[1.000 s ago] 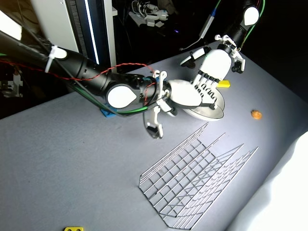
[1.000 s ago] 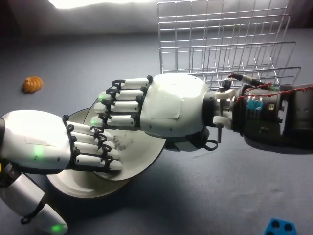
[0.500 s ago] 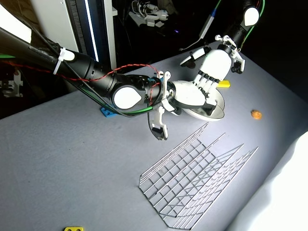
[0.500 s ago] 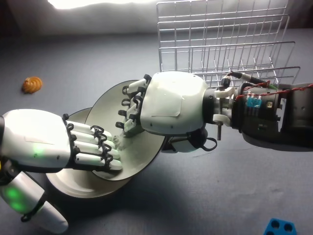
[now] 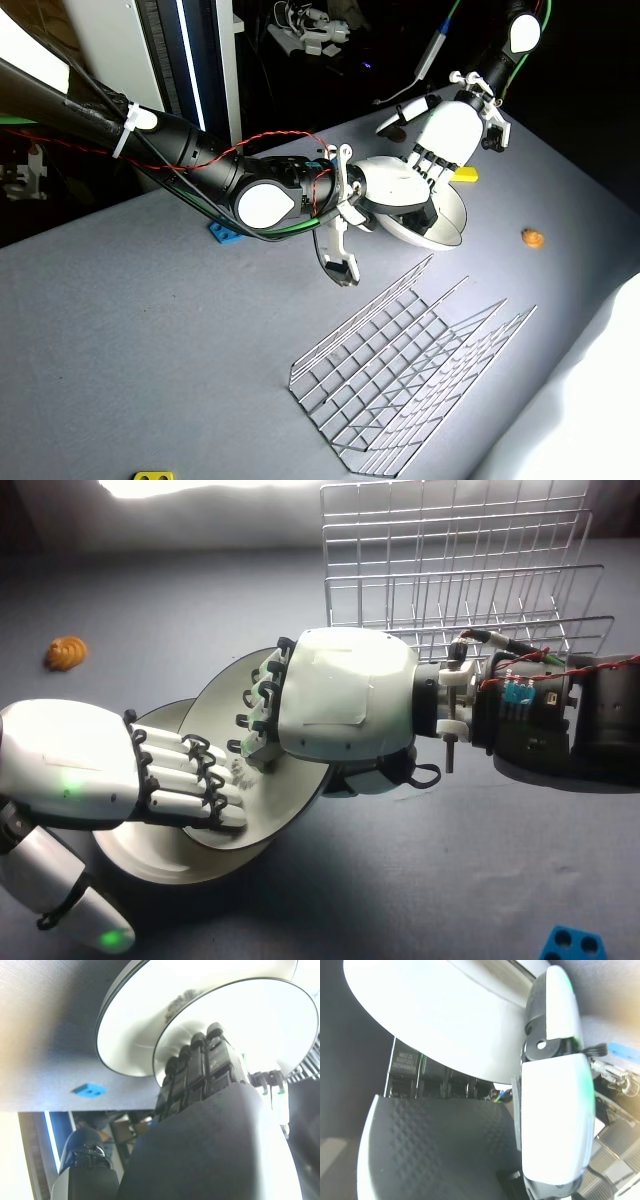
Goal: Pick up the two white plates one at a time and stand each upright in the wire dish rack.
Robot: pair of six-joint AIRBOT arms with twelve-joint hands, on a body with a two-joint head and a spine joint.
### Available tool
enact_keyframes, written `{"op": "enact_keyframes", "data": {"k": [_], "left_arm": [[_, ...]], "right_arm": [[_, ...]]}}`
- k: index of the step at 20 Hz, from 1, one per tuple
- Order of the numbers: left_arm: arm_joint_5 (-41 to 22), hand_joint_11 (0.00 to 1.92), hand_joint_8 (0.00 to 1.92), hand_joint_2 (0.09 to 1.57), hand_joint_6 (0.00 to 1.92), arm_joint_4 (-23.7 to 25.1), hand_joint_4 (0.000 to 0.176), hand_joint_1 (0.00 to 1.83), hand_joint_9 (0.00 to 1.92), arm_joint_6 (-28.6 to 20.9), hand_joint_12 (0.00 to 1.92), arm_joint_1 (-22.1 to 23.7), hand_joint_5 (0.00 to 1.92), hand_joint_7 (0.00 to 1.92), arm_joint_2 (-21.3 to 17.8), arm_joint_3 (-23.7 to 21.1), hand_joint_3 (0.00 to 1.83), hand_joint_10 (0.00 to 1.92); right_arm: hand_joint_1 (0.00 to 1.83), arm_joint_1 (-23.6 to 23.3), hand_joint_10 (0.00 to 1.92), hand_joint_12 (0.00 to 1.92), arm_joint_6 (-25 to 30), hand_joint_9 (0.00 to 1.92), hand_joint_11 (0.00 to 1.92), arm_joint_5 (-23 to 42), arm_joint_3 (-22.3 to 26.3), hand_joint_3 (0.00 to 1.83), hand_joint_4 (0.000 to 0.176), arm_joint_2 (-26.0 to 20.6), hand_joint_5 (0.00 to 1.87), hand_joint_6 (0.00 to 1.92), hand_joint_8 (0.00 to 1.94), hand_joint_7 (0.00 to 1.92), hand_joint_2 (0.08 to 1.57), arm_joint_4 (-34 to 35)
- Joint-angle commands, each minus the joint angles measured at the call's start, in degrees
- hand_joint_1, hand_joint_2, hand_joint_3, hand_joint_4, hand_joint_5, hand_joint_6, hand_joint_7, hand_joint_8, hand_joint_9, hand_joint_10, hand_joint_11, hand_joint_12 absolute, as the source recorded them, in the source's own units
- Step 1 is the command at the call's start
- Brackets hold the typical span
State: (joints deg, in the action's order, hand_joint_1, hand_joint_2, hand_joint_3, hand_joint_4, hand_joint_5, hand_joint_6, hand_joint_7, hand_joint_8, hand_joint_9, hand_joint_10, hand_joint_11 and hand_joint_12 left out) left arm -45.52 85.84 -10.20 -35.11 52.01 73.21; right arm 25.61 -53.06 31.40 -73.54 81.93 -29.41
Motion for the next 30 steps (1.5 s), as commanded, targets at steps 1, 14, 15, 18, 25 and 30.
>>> {"op": "enact_keyframes", "data": {"k": [1, 14, 15, 18, 25, 30], "left_arm": [[-2.9, 0.00, 0.00, 1.05, 0.00, -4.4, 0.000, 0.00, 0.00, -0.2, 0.00, 1.0, 0.00, 0.00, -0.3, -0.1, 0.01, 0.00], [-5.2, 0.00, 0.00, 1.08, 0.00, -4.5, 0.000, 0.00, 0.00, -2.2, 0.00, 5.1, 0.00, 0.00, -4.9, 1.0, 0.01, 0.00], [-5.4, 0.00, 0.00, 1.08, 0.01, -4.5, 0.000, 0.00, 0.00, -2.3, 0.00, 5.1, 0.02, 0.00, -5.2, 1.6, 0.01, 0.00], [-5.5, 0.00, 0.00, 1.07, 0.00, -4.5, 0.000, 0.00, 0.00, -2.5, 0.00, 5.1, 0.01, 0.00, -5.7, 3.4, 0.00, 0.00], [-6.3, 0.00, 0.00, 1.07, 0.00, -4.4, 0.000, 0.00, 0.00, -2.6, 0.00, 5.0, 0.00, 0.00, -6.7, 5.6, 0.01, 0.00], [-7.1, 0.00, 0.00, 1.07, 0.00, -4.4, 0.000, 0.00, 0.00, -2.6, 0.00, 5.0, 0.00, 0.00, -7.2, 5.9, 0.00, 0.00]], "right_arm": [[1.38, 0.0, 1.11, 1.06, 0.6, 0.91, 0.84, 2.0, 0.2, 0.00, 0.000, 0.2, 1.06, 0.90, 0.72, 1.08, 1.08, 1.7], [1.38, -0.1, 0.99, 0.98, 0.9, 1.02, 0.92, 2.0, 0.9, 0.00, 0.000, -0.2, 0.97, 0.99, 0.74, 1.11, 1.07, 1.7], [1.39, -0.2, 0.97, 0.99, 1.0, 1.03, 0.93, 2.0, 1.2, 0.00, 0.000, -0.4, 0.99, 0.96, 0.72, 1.12, 1.07, 1.7], [1.38, -1.0, 0.99, 1.07, 1.4, 1.01, 0.92, 2.1, 2.1, 0.00, 0.000, -1.2, 0.99, 0.99, 0.79, 1.07, 1.07, 1.7], [1.39, -3.6, 0.98, 1.06, 4.6, 1.04, 0.89, 2.4, 6.0, 0.00, 0.000, -4.0, 0.99, 0.95, 0.75, 1.09, 1.07, 1.8], [1.39, -5.2, 0.99, 1.06, 5.4, 1.04, 0.90, 3.1, 9.5, 0.00, 0.000, -6.5, 0.98, 0.95, 0.76, 1.10, 1.07, 1.8]]}}
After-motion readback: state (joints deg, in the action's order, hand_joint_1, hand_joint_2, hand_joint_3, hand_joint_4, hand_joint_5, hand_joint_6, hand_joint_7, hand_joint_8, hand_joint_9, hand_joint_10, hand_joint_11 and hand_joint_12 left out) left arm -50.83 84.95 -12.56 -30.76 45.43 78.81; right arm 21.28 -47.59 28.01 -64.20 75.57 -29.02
